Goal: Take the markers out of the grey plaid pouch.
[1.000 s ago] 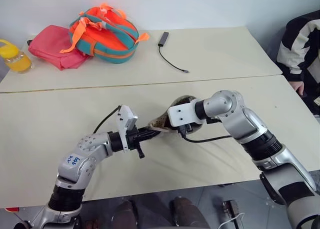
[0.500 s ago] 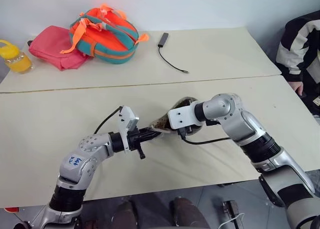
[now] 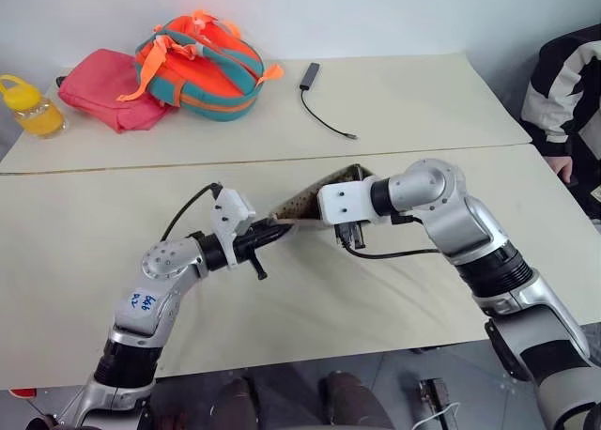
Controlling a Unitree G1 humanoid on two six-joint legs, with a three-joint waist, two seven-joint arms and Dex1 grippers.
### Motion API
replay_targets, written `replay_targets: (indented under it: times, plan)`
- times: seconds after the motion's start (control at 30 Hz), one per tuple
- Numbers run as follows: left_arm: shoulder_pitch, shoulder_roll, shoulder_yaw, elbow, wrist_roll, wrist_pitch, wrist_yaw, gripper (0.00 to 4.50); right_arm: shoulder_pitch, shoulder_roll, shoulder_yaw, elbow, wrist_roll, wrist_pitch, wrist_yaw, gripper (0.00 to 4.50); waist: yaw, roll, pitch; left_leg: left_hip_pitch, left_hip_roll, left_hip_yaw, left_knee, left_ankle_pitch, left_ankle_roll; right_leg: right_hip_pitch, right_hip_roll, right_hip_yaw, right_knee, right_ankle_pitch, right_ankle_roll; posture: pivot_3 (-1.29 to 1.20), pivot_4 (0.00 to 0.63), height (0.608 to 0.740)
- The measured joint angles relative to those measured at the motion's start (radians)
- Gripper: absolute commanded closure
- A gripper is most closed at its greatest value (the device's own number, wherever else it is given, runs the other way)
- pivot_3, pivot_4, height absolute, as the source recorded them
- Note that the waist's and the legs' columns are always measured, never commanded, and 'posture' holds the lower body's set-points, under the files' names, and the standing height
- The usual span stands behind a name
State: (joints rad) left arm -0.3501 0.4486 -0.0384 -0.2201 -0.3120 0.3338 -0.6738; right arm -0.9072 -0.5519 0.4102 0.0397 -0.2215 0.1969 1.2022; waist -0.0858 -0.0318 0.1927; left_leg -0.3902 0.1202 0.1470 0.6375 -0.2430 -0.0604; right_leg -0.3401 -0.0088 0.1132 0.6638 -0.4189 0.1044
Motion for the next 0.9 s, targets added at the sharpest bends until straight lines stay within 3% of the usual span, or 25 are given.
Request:
replay_targets:
  times: [0.33, 0.5, 0.6, 0.9]
  plan:
    - [-0.007, -0.020, 0.027, 0.042, 0.014, -0.044, 0.024, 4.50, -0.032, 0.017, -0.031, 0.007, 0.031, -0.008, -0.063, 4.47, -0.002, 0.000, 0.000, 0.000, 0.000, 0.000, -0.006, 0.000, 0.000, -0.003, -0.001, 0.001, -0.001, 0.000, 0.000, 0.00, 0.150, 0.740]
    - [-0.016, -0.041, 0.063, 0.036, -0.077, 0.066, 0.027, 4.50, -0.033, 0.009, -0.023, 0.060, -0.004, -0.054, -0.095, 3.38, -0.001, 0.000, 0.000, 0.000, 0.000, 0.000, -0.005, 0.000, 0.000, -0.003, -0.001, 0.001, -0.001, 0.000, 0.001, 0.00, 0.150, 0.740]
    - [-0.017, -0.038, 0.062, 0.025, -0.111, 0.118, 0.017, 4.50, -0.059, -0.004, -0.023, 0.087, -0.017, -0.070, -0.094, 2.29, -0.003, 0.000, 0.000, 0.000, 0.000, 0.000, -0.005, 0.000, 0.000, -0.003, -0.001, 0.001, -0.001, 0.000, 0.001, 0.00, 0.150, 0.740]
    - [-0.005, -0.041, 0.057, -0.018, -0.161, 0.197, 0.006, 4.50, -0.033, -0.023, 0.032, 0.086, -0.038, -0.079, -0.026, 2.29, -0.002, 0.000, 0.000, 0.000, 0.000, -0.001, -0.006, 0.000, 0.000, -0.003, -0.001, 0.001, -0.001, 0.000, 0.001, 0.00, 0.150, 0.740]
